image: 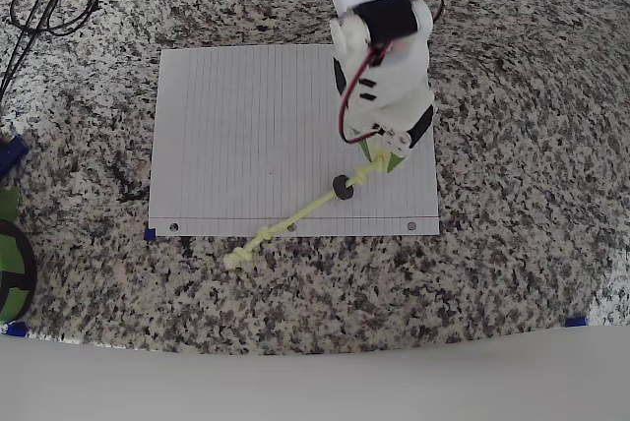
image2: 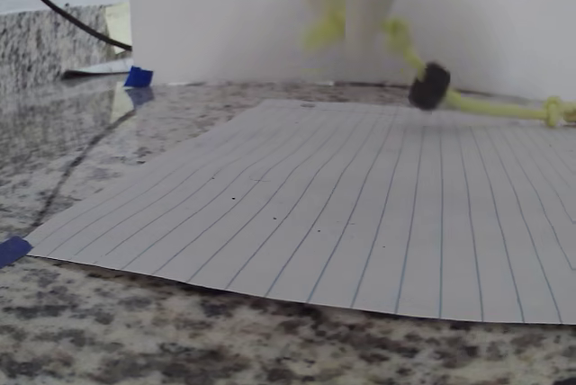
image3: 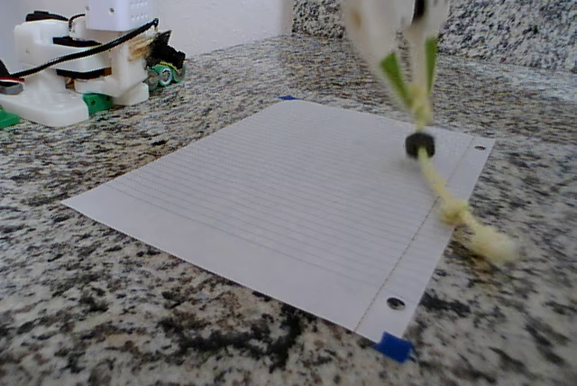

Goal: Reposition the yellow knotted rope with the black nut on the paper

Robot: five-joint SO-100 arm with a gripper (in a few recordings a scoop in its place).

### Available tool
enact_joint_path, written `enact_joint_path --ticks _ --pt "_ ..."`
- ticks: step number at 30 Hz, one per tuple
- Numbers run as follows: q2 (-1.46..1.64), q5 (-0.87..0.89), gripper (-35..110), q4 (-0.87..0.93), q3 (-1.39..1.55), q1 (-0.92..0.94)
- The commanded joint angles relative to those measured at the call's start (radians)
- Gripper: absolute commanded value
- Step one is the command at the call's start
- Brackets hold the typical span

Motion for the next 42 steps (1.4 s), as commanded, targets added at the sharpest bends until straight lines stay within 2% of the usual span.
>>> enact_joint_path --ticks 1,8,12,15,17,19,21,26,30,32,35,39,42 --pt "0.202 -0.100 0 -0.100 0.052 0.002" --pt "0.549 -0.144 0 -0.433 0.377 -0.012" --pt "0.753 -0.147 0 -0.680 0.580 -0.018" --pt "0.885 -0.150 0 -0.762 0.684 -0.038" --pt "0.971 -0.252 0 -0.822 0.749 -0.035" --pt "1.049 -0.430 0 -0.773 0.775 -0.023" --pt "1.109 -0.532 0 -0.684 0.779 -0.006" --pt "1.246 -0.640 0 -0.626 0.865 0.097" --pt "1.324 -0.650 0 -0.518 0.879 0.239" --pt "1.344 -0.617 0 -0.476 0.879 0.318" --pt "1.345 -0.437 0 -0.451 0.879 0.428" --pt "1.322 -0.061 0 -0.437 0.922 0.545" --pt "1.302 0.104 0 -0.469 0.957 0.611"
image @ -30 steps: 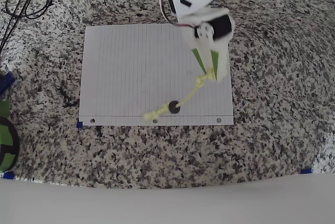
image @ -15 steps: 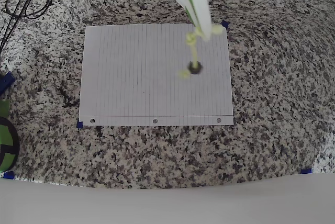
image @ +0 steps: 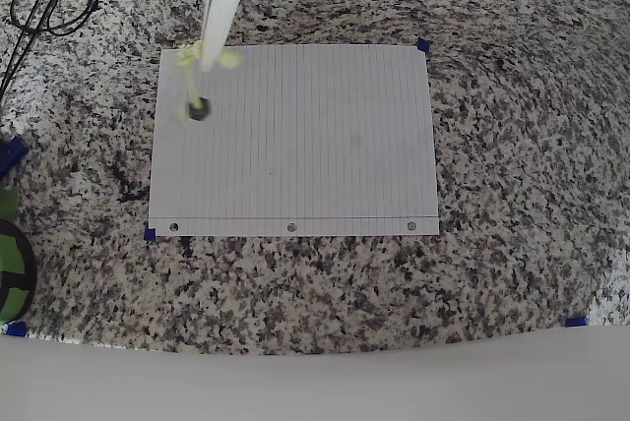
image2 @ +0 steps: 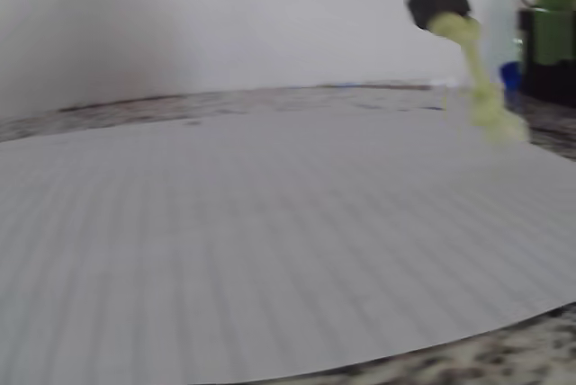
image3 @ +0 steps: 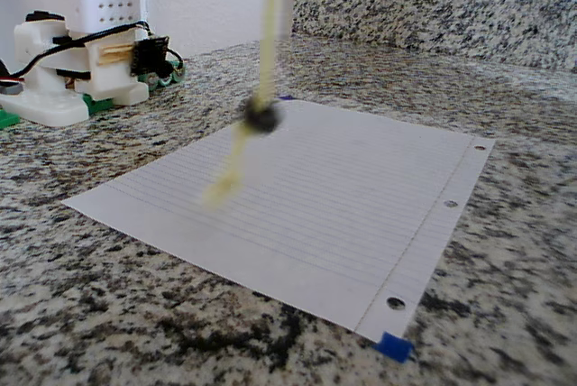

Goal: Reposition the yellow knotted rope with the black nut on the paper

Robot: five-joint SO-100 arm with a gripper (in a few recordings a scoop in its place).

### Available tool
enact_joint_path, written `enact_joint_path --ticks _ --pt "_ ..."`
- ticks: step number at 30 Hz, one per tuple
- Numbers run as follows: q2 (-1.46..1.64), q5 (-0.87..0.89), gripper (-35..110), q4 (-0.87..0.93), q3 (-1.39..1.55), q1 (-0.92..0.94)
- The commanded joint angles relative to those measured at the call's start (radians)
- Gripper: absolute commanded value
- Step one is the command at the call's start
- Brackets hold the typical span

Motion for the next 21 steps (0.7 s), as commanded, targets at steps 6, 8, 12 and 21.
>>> enact_joint_path --ticks 6,8,12,21 --pt "-0.061 0.388 0 -0.129 0.012 0.138" --pt "-0.055 0.411 0 -0.121 0.021 0.133" --pt "0.048 0.457 0 -0.089 0.156 0.054" --pt "0.268 0.463 0 0.114 0.330 -0.152"
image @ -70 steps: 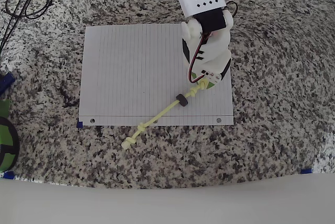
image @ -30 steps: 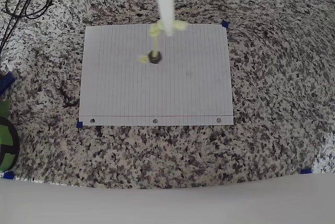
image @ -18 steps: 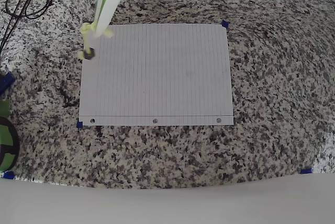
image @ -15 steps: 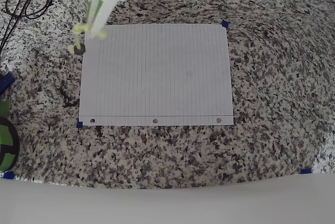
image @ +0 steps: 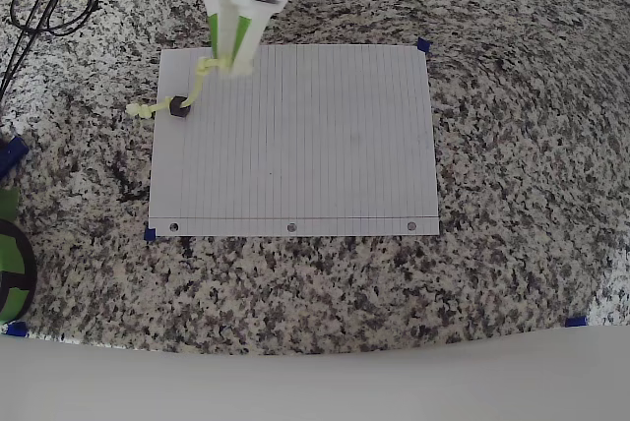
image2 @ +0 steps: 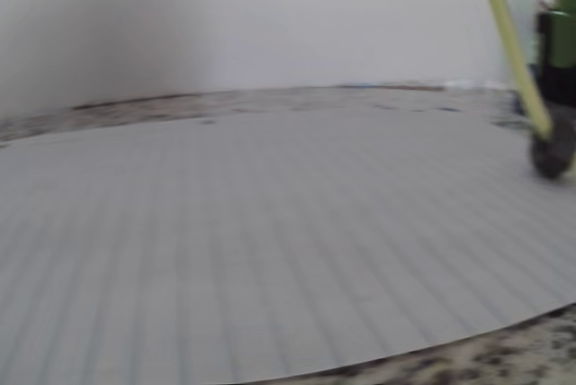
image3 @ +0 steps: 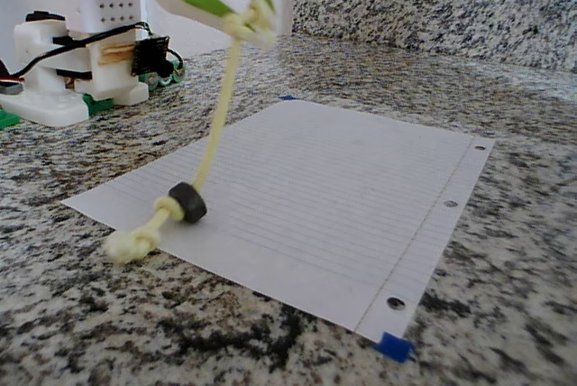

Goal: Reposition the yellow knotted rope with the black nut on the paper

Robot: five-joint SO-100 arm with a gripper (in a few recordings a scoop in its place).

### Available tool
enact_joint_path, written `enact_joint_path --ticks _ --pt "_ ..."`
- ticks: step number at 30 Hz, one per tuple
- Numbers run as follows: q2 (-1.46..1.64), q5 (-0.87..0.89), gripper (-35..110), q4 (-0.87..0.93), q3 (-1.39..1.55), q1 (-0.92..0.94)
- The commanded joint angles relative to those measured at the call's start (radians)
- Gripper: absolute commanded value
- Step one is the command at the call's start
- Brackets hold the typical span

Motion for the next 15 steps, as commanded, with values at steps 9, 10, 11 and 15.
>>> enact_joint_path --ticks 9,10,11,15 --pt "0.161 0.034 0 0.077 0.080 -0.288" --pt "0.175 0.032 0 0.081 0.091 -0.305" --pt "0.186 0.034 0 0.083 0.100 -0.319" --pt "0.193 0.034 0 0.087 0.115 -0.330"
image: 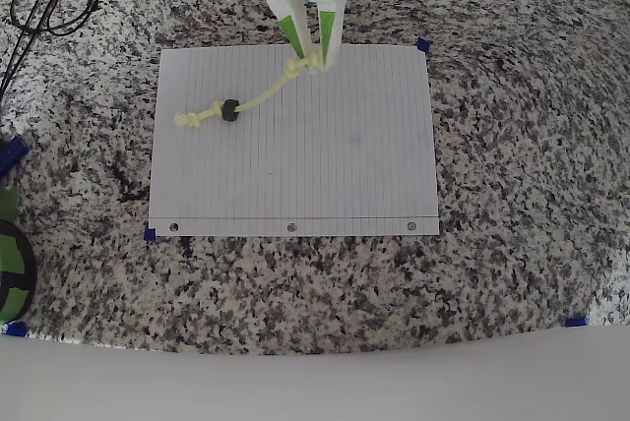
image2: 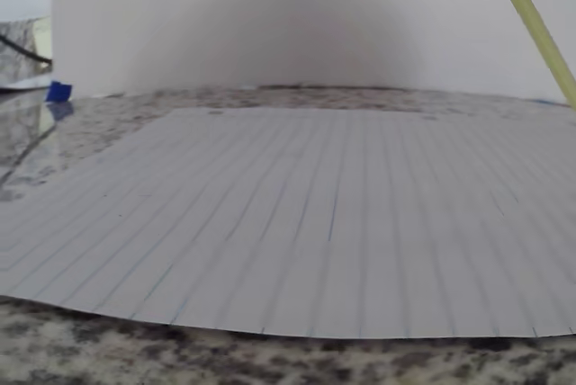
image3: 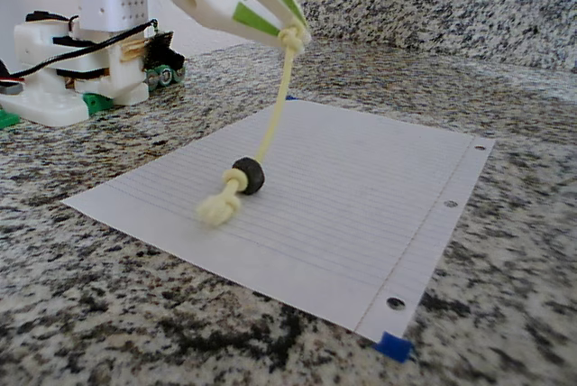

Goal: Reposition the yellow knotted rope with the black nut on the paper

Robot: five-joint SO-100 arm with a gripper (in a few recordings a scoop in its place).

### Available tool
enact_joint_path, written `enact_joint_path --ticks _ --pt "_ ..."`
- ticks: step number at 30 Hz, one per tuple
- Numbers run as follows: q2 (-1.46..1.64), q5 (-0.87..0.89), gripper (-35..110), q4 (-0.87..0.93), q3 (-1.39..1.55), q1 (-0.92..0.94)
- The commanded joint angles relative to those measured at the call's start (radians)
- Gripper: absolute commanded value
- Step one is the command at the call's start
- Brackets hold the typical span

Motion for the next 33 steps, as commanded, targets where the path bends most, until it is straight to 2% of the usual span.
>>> enact_joint_path --ticks 1,10,13,15,19,22,26,29,33 --pt "0.014 0.003 0 0.002 -0.003 -0.011" --pt "0.035 0.003 0 0.018 0.052 -0.060" --pt "0.029 0.003 13 0.046 0.052 -0.074" --pt "0.029 0.003 34 0.074 0.052 -0.086" --pt "0.038 -0.008 50 0.095 0.052 -0.127" --pt "0.043 -0.012 51 0.094 0.052 -0.137" --pt "0.041 -0.014 78 0.114 0.052 -0.138" --pt "0.041 -0.014 86 0.124 0.052 -0.143" --pt "0.044 -0.032 88 0.109 0.052 -0.137"
